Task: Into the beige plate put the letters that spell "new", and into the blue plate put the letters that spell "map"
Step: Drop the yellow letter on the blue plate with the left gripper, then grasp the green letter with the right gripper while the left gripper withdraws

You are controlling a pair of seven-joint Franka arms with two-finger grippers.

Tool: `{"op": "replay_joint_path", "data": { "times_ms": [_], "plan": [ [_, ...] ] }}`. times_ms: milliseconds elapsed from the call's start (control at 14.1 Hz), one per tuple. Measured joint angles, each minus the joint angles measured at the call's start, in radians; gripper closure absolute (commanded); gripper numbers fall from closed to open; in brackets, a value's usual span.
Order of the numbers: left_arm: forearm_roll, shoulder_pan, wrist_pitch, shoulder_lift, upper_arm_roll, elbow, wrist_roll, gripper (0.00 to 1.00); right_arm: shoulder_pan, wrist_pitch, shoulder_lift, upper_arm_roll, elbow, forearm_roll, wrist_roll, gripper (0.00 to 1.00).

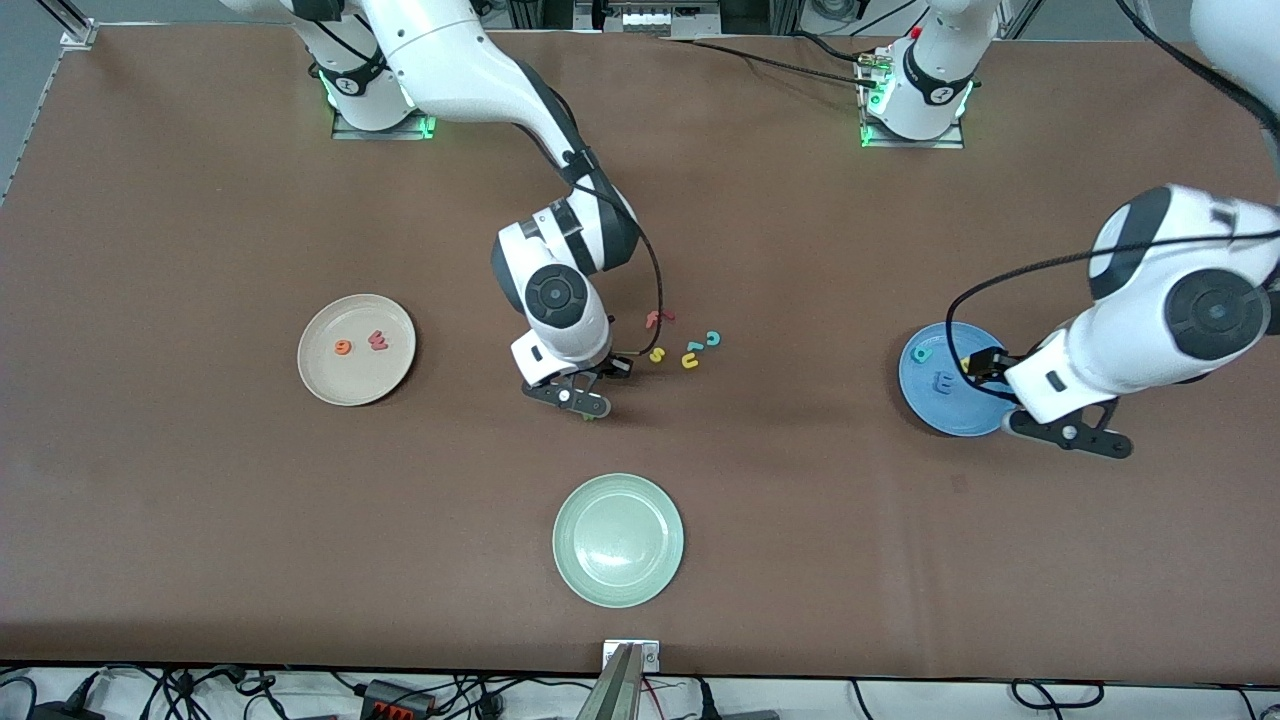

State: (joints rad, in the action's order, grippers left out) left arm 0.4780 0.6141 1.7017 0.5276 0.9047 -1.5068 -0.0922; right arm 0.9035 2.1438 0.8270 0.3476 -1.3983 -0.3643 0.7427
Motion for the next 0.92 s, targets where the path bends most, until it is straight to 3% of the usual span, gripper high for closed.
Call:
{"op": "replay_joint_path", "data": {
  "times_ms": [213,426,640,711,782,853,924],
  "plan": [
    [0.000,0.001,-0.120,-0.001,0.044,0.126,0.000,0.00,-0.001,-0.102,-0.045,0.054,-0.005,0.000,-0.019,0.89],
    [-0.001,0.001,-0.228,-0.001,0.088,0.217,0.000,0.00,0.002,-0.124,-0.056,0.059,-0.015,0.000,-0.022,0.89],
    [-0.047,-0.018,-0.259,-0.019,0.074,0.265,0.000,0.00,0.008,-0.124,-0.056,0.058,-0.018,0.000,-0.022,0.89],
    [-0.107,-0.057,-0.260,-0.046,0.007,0.271,0.000,0.00,0.008,-0.123,-0.056,0.058,-0.018,0.000,-0.022,0.89],
    [-0.195,-0.122,-0.260,-0.087,-0.101,0.271,0.000,0.00,0.008,-0.123,-0.056,0.058,-0.018,0.000,-0.022,0.87],
    [-0.280,-0.196,-0.254,-0.130,-0.221,0.264,0.000,0.00,0.008,-0.123,-0.056,0.058,-0.018,0.000,-0.023,0.72],
    [-0.343,-0.269,-0.230,-0.174,-0.337,0.244,0.000,0.00,0.008,-0.122,-0.056,0.058,-0.018,0.000,-0.023,0.49]
  ]
}}
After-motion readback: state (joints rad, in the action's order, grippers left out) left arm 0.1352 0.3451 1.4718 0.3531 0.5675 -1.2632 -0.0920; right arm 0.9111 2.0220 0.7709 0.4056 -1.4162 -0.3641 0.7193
